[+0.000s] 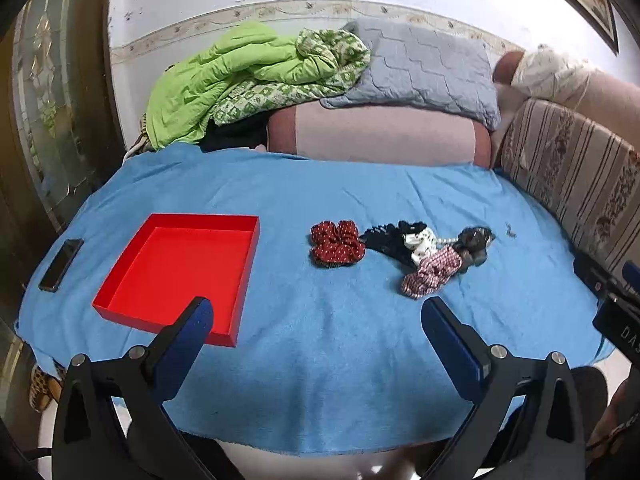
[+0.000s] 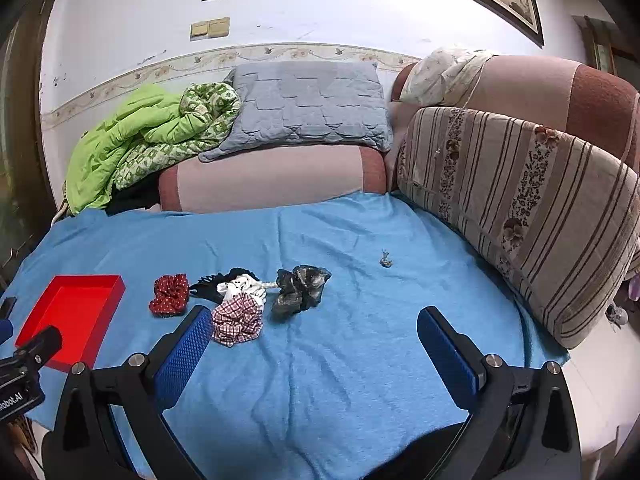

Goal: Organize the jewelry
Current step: 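Move both tools toward the pile of scrunchies beside the red tray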

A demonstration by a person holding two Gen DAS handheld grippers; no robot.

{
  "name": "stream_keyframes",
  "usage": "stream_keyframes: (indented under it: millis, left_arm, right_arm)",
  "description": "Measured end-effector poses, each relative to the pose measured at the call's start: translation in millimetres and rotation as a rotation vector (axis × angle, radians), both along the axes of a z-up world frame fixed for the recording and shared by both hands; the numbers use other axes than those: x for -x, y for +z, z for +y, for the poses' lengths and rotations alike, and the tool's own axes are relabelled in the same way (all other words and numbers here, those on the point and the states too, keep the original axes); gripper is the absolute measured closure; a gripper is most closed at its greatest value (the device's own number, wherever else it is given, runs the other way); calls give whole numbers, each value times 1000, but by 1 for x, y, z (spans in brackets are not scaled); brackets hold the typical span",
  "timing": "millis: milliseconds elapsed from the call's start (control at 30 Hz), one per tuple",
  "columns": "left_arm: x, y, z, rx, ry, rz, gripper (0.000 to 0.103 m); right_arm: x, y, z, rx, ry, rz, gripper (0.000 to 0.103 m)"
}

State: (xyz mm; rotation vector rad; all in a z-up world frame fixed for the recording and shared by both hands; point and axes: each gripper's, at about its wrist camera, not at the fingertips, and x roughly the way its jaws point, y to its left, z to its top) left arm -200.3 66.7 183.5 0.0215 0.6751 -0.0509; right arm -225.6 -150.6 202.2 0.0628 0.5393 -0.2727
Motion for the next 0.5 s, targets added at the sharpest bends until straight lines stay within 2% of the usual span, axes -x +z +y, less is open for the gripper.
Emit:
stream_keyframes:
  millis: [200,500]
  left_arm:
    - [-7,-7,-2,-21,-17,13,0]
    - [-33,-29,0,-34,-23,90,0]
  right_arm:
    - [-8,-9,-9,-34,-3,20,0]
    - [-29,-36,-14,-66,16,88,0]
